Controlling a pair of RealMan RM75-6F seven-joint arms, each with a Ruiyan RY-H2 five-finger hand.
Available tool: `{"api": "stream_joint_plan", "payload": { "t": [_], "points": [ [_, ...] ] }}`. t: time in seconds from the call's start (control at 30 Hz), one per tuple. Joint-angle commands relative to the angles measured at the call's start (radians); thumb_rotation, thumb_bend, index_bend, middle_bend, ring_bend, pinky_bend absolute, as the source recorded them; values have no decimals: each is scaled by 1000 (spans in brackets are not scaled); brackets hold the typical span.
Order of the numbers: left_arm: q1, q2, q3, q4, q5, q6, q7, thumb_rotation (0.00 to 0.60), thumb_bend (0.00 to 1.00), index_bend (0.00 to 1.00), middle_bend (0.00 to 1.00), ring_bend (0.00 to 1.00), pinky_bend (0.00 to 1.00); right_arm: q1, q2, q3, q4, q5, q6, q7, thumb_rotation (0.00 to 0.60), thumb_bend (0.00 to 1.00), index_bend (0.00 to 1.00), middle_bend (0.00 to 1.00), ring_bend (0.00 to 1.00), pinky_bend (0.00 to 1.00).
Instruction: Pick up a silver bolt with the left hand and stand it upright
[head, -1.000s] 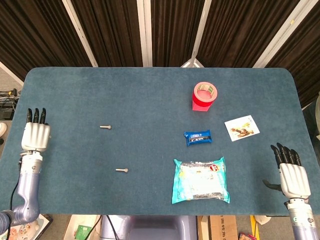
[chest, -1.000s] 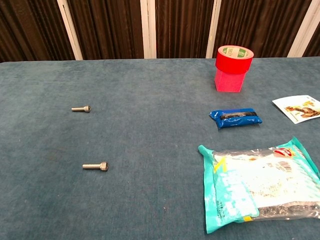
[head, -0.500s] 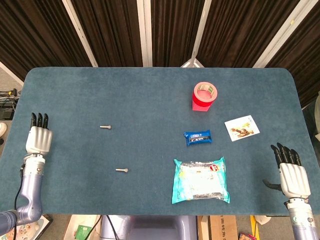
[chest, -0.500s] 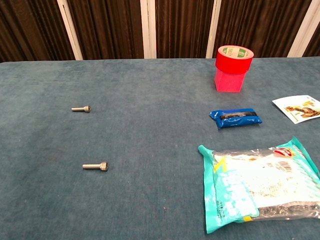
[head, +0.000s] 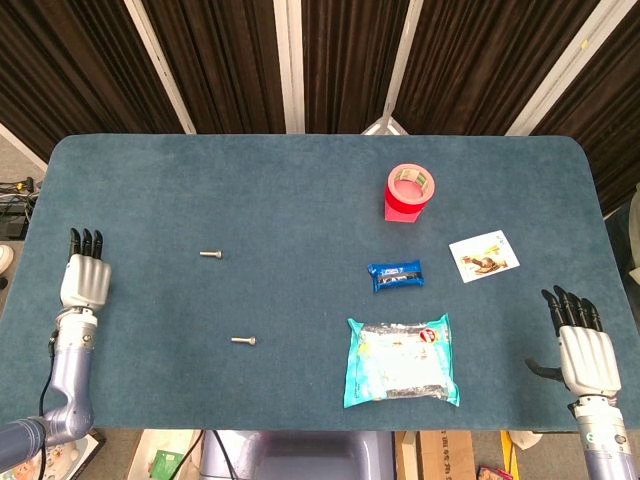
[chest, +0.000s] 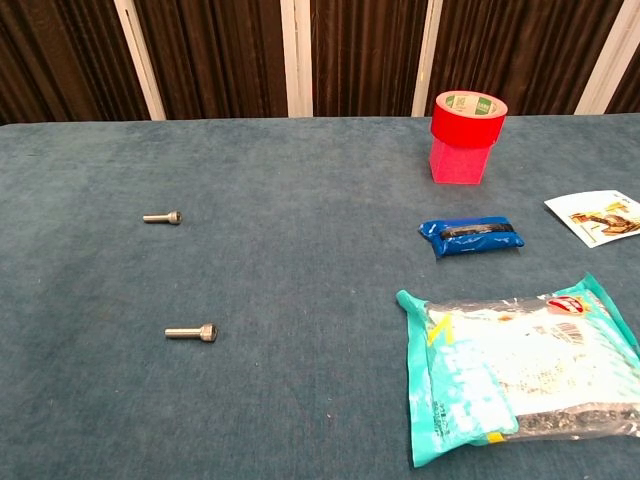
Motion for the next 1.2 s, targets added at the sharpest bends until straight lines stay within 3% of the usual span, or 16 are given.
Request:
{"api": "stream_joint_plan", "payload": {
  "t": [0.03,0.83,1.07,1.2],
  "points": [
    [0,-5,1,5,-6,-4,3,600,556,540,7,0,0,0,0,0,1,0,0,0,600,4,72,3,0,0],
    [-2,-16,10,14,-16,-12,13,600,436,480,0,0,0,2,0,0,1,7,-5,-3,600,4,72,3,0,0],
    [-5,-11,5,3,-10,-4,4,600,409,375,0,0,0,2,-1,1,-1,10,-4,-6,600,4,72,3,0,0],
    [-12,11,-33,-44,5,26,-50,600,393,339,0,0,0,2,-1,0,-2,8,-2,-8,600,4,72,3,0,0]
  ]
}}
